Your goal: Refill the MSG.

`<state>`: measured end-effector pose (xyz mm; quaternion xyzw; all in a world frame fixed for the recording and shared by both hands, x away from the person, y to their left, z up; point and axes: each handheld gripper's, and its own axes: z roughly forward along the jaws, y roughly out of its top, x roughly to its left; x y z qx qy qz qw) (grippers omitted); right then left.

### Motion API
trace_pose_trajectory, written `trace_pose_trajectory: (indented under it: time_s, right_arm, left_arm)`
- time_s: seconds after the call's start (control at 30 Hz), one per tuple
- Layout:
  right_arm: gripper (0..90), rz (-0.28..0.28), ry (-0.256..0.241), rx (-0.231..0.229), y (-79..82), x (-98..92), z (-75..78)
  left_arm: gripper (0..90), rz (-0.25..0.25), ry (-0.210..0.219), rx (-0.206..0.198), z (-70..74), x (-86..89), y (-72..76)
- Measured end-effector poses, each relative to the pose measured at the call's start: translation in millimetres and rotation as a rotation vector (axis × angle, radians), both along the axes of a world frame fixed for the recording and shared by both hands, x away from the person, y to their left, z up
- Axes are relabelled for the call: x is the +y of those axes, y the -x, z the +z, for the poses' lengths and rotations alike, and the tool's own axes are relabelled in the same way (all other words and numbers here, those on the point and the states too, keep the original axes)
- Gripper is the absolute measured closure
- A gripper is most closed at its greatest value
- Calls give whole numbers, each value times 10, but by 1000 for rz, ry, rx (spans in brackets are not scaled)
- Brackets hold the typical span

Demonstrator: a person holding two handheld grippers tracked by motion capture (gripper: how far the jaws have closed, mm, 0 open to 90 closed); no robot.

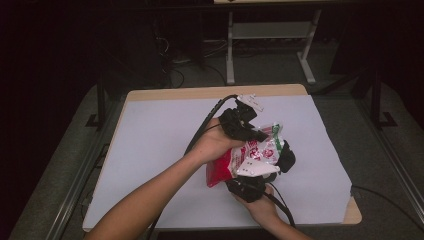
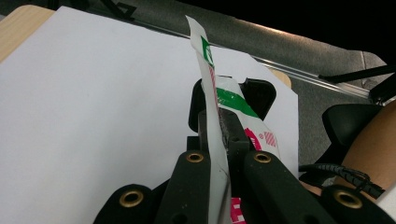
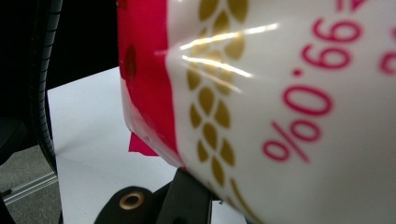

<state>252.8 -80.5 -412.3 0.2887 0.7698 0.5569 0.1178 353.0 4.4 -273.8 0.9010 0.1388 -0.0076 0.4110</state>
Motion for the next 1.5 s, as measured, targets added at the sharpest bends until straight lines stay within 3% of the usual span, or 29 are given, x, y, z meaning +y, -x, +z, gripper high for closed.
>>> trace_pose_trajectory:
  time_s: [1.5]
  right_arm:
    - [900,17,-7,-4,21,18,-9]
  left_arm:
    - [900,2,-41,13,-21,-77,-12]
